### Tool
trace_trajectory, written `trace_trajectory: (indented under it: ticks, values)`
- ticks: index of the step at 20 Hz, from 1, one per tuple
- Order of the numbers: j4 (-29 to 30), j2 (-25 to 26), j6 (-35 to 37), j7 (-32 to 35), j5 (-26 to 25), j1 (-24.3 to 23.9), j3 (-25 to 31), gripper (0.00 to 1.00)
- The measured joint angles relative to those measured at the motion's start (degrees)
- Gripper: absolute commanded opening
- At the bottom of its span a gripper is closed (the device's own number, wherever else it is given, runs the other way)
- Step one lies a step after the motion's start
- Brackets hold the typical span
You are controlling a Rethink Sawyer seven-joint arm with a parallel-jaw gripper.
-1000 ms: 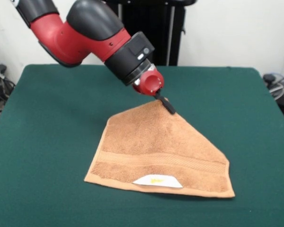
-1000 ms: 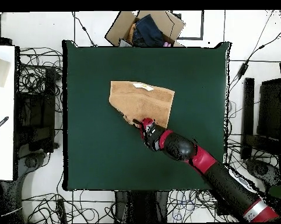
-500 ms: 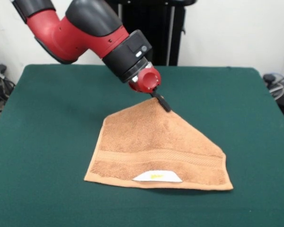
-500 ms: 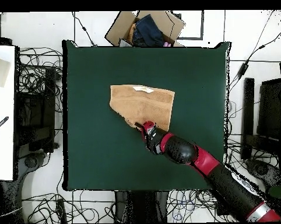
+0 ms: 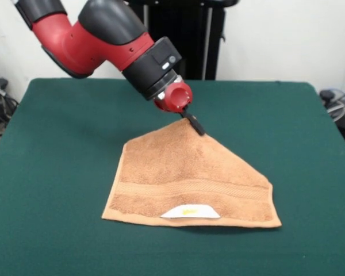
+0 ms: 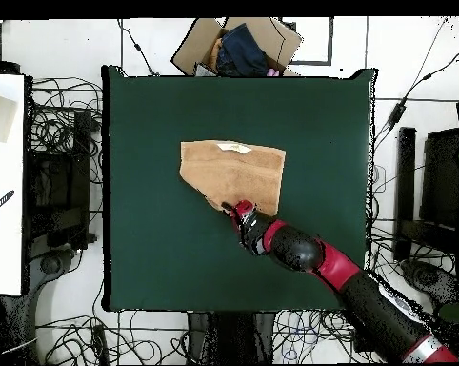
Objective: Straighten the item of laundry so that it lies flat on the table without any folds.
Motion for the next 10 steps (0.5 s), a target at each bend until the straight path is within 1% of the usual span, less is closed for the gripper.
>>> trace_trajectory:
  ticks: [10]
  values:
    - [1.1, -1.5, 0.0, 0.0, -2.1, -0.9, -0.4, 0.0]
